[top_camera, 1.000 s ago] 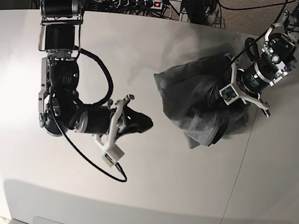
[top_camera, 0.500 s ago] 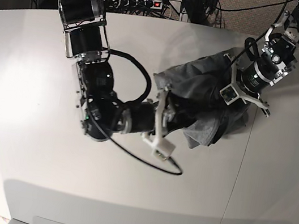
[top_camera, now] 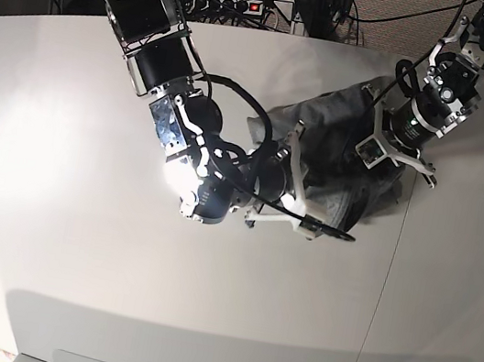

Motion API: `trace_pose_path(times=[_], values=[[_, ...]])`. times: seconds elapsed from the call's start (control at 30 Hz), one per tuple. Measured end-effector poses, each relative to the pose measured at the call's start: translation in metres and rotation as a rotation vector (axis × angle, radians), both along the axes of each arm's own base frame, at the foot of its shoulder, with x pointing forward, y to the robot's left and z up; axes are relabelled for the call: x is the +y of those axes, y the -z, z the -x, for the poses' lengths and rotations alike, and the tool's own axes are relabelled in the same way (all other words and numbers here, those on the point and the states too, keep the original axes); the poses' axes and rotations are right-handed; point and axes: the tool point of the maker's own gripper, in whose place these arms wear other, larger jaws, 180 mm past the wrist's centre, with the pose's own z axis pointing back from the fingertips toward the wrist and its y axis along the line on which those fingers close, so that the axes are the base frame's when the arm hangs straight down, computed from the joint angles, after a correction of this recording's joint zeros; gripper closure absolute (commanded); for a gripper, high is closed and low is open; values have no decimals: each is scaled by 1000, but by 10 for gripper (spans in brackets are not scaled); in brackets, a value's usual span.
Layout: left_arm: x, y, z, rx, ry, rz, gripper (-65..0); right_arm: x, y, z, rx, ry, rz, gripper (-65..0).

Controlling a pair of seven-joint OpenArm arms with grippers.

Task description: Fold the T-shirt properly

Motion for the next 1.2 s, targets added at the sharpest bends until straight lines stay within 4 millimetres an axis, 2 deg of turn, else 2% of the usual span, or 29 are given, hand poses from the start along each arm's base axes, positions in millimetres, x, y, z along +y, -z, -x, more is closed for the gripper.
trace_pose_path(times=[0.2,0.43,0.63,0.77,0.9,0.93,1.07,1.2], values=[[0,0,0,0,0,0,0,-6,-20,-46,-214,57,20,0],[0,2,3,7,0,0,0,-33,-31,-78,-309,168,43,0],[0,2,2,6,1,0,0,-57,-40,-96,-314,270,22,0],[1,-2,-1,-11,6,-19,0,-53,-51,-96,-268,295,-89,0],[-8,-23,-5,-59,22,-24,0,-51,-59,-94,-218,306,-158,-132],[-11,-30,-6,-69,25,-22,0,-51,-61,-93,-203,306,-168,-148],[-26,-62,-8,-133,49,29,0,-51,-61,-81,-98,295,-189,-149],[-31,-62,-10,-108,44,92,0,-43,-65,-55,49,221,-254,-149]])
